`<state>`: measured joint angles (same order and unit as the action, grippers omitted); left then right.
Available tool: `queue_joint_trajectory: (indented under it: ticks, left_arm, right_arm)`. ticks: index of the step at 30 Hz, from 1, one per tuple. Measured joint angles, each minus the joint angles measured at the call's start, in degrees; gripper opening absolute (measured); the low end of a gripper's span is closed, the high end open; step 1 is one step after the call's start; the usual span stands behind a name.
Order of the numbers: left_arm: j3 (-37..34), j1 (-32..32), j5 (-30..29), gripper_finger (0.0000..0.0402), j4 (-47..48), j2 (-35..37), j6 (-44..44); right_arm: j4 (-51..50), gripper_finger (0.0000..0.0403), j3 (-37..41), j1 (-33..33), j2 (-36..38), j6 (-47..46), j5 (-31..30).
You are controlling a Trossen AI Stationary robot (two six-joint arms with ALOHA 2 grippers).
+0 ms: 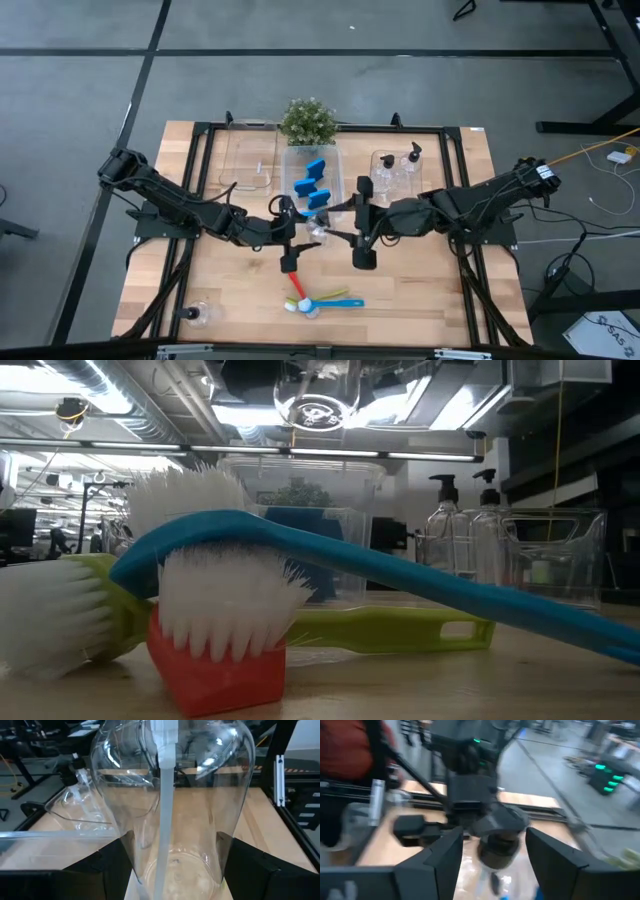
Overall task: Pick & Place Kitchen Sink Supplies
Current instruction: Put the transparent bottle into the right transparent bin
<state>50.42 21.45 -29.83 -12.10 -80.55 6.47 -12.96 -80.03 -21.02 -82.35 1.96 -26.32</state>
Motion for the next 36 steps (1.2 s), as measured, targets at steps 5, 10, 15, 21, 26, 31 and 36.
queue_joint_trajectory:
  ticks: [5,10,15,21,26,31,36]
  left_arm:
    - [0.0,-0.1,-0.8,0.0253,-1.8,0.0,-1.0]
    - [0.0,-0.1,-0.9,0.0253,-3.3,0.0,-1.8]
    - [0.0,-0.1,-1.4,0.0253,-3.3,-0.1,-1.7]
    - [0.0,-0.1,-2.3,0.0253,-3.2,-0.1,-1.7]
    - [0.0,-0.1,-2.2,0.0253,-3.2,-0.1,-1.3]
    - [0.0,-0.1,-2.1,0.0253,-3.0,-0.1,-1.9]
    - [0.0,-0.1,-2.1,0.0253,-2.9,-0.1,-1.6]
  right_arm:
    - [3.4,0.022,0.0,1.1,-0.8,0.5,3.6]
    - [7.5,0.022,0.0,1.8,-2.7,3.1,3.5]
    - [8.9,0.022,0.0,2.6,-3.1,3.6,2.2]
    - [11.0,0.0214,0.0,3.0,-3.1,3.7,2.0]
    - [11.0,0.0161,0.0,2.9,-3.1,3.9,1.8]
    - [10.5,0.0093,0.0,2.9,-3.1,3.5,1.7]
    - [9.3,0.0093,-0.1,2.9,-3.1,2.5,1.8]
